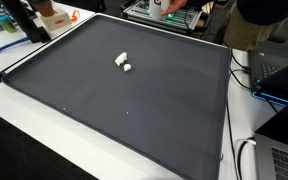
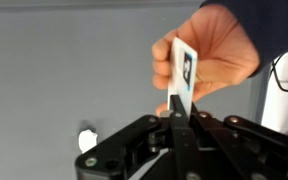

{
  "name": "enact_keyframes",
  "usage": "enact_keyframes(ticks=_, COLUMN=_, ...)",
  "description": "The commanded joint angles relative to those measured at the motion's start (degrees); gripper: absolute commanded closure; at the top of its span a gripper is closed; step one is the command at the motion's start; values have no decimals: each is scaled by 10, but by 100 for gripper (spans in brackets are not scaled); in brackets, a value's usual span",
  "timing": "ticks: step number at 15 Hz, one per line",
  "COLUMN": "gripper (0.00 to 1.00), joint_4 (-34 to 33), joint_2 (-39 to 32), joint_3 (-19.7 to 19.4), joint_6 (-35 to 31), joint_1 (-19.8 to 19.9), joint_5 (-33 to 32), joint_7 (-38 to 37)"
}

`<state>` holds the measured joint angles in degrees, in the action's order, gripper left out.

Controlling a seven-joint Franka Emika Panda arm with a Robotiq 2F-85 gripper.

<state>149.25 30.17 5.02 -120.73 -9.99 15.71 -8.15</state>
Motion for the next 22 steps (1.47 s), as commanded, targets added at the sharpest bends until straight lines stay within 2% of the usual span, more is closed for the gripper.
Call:
enact_keyframes(ticks=1, gripper=71, joint_4=1, joint_2=40, joint_3=-3, joint_6=65, joint_1=2, joint_5=44, joint_7=-22)
enact_keyframes(ticks=2, gripper=66, joint_4=2, joint_2=45, joint_3=2, joint_6=67, joint_1=8, joint_5=49, joint_7=-33)
enact_keyframes(ticks=4, gripper=50, joint_4=9, joint_2=61, joint_3=4, joint_6=50, joint_1=15, joint_5=39, joint_7=-27)
enact_keyframes(ticks=7, gripper=26, joint_4=32, joint_2=78, joint_3=32, joint_6=-5, joint_1=48, joint_5=-42, joint_7=-33)
enact_keyframes(ticks=10, gripper=4, joint_4=104, joint_2=107, joint_3=15, joint_6=-100, joint_1=73, joint_5=-119, joint_7=19)
enact_keyframes(ticks=12, gripper=0, joint_4=157, joint_2=121, joint_3=4, joint_6=-185, joint_1=93, joint_5=-167, joint_7=42)
enact_keyframes(ticks=13, gripper=0, joint_4=93, joint_2=66, joint_3=-5, joint_6=-207, joint_1=107, joint_5=-183, joint_7=52)
enact_keyframes(ticks=14, gripper=0, joint_4=109, joint_2=72, joint_3=-18, joint_6=-257, joint_1=111, joint_5=-180, joint_7=52)
enact_keyframes(ticks=16, gripper=0, joint_4=103, joint_2=70, joint_3=-34, joint_6=-309, joint_1=106, joint_5=-146, joint_7=34)
enact_keyframes(ticks=17, gripper=0, joint_4=97, joint_2=71, joint_3=-22, joint_6=-270, joint_1=109, joint_5=-161, joint_7=36)
enact_keyframes(ticks=21, gripper=0, joint_4=92, joint_2=69, joint_3=-31, joint_6=-296, joint_1=110, joint_5=-156, joint_7=36)
enact_keyframes(ticks=22, gripper=0, joint_4=92, joint_2=53, joint_3=-3, joint_6=-308, joint_1=127, joint_5=-167, joint_7=-1)
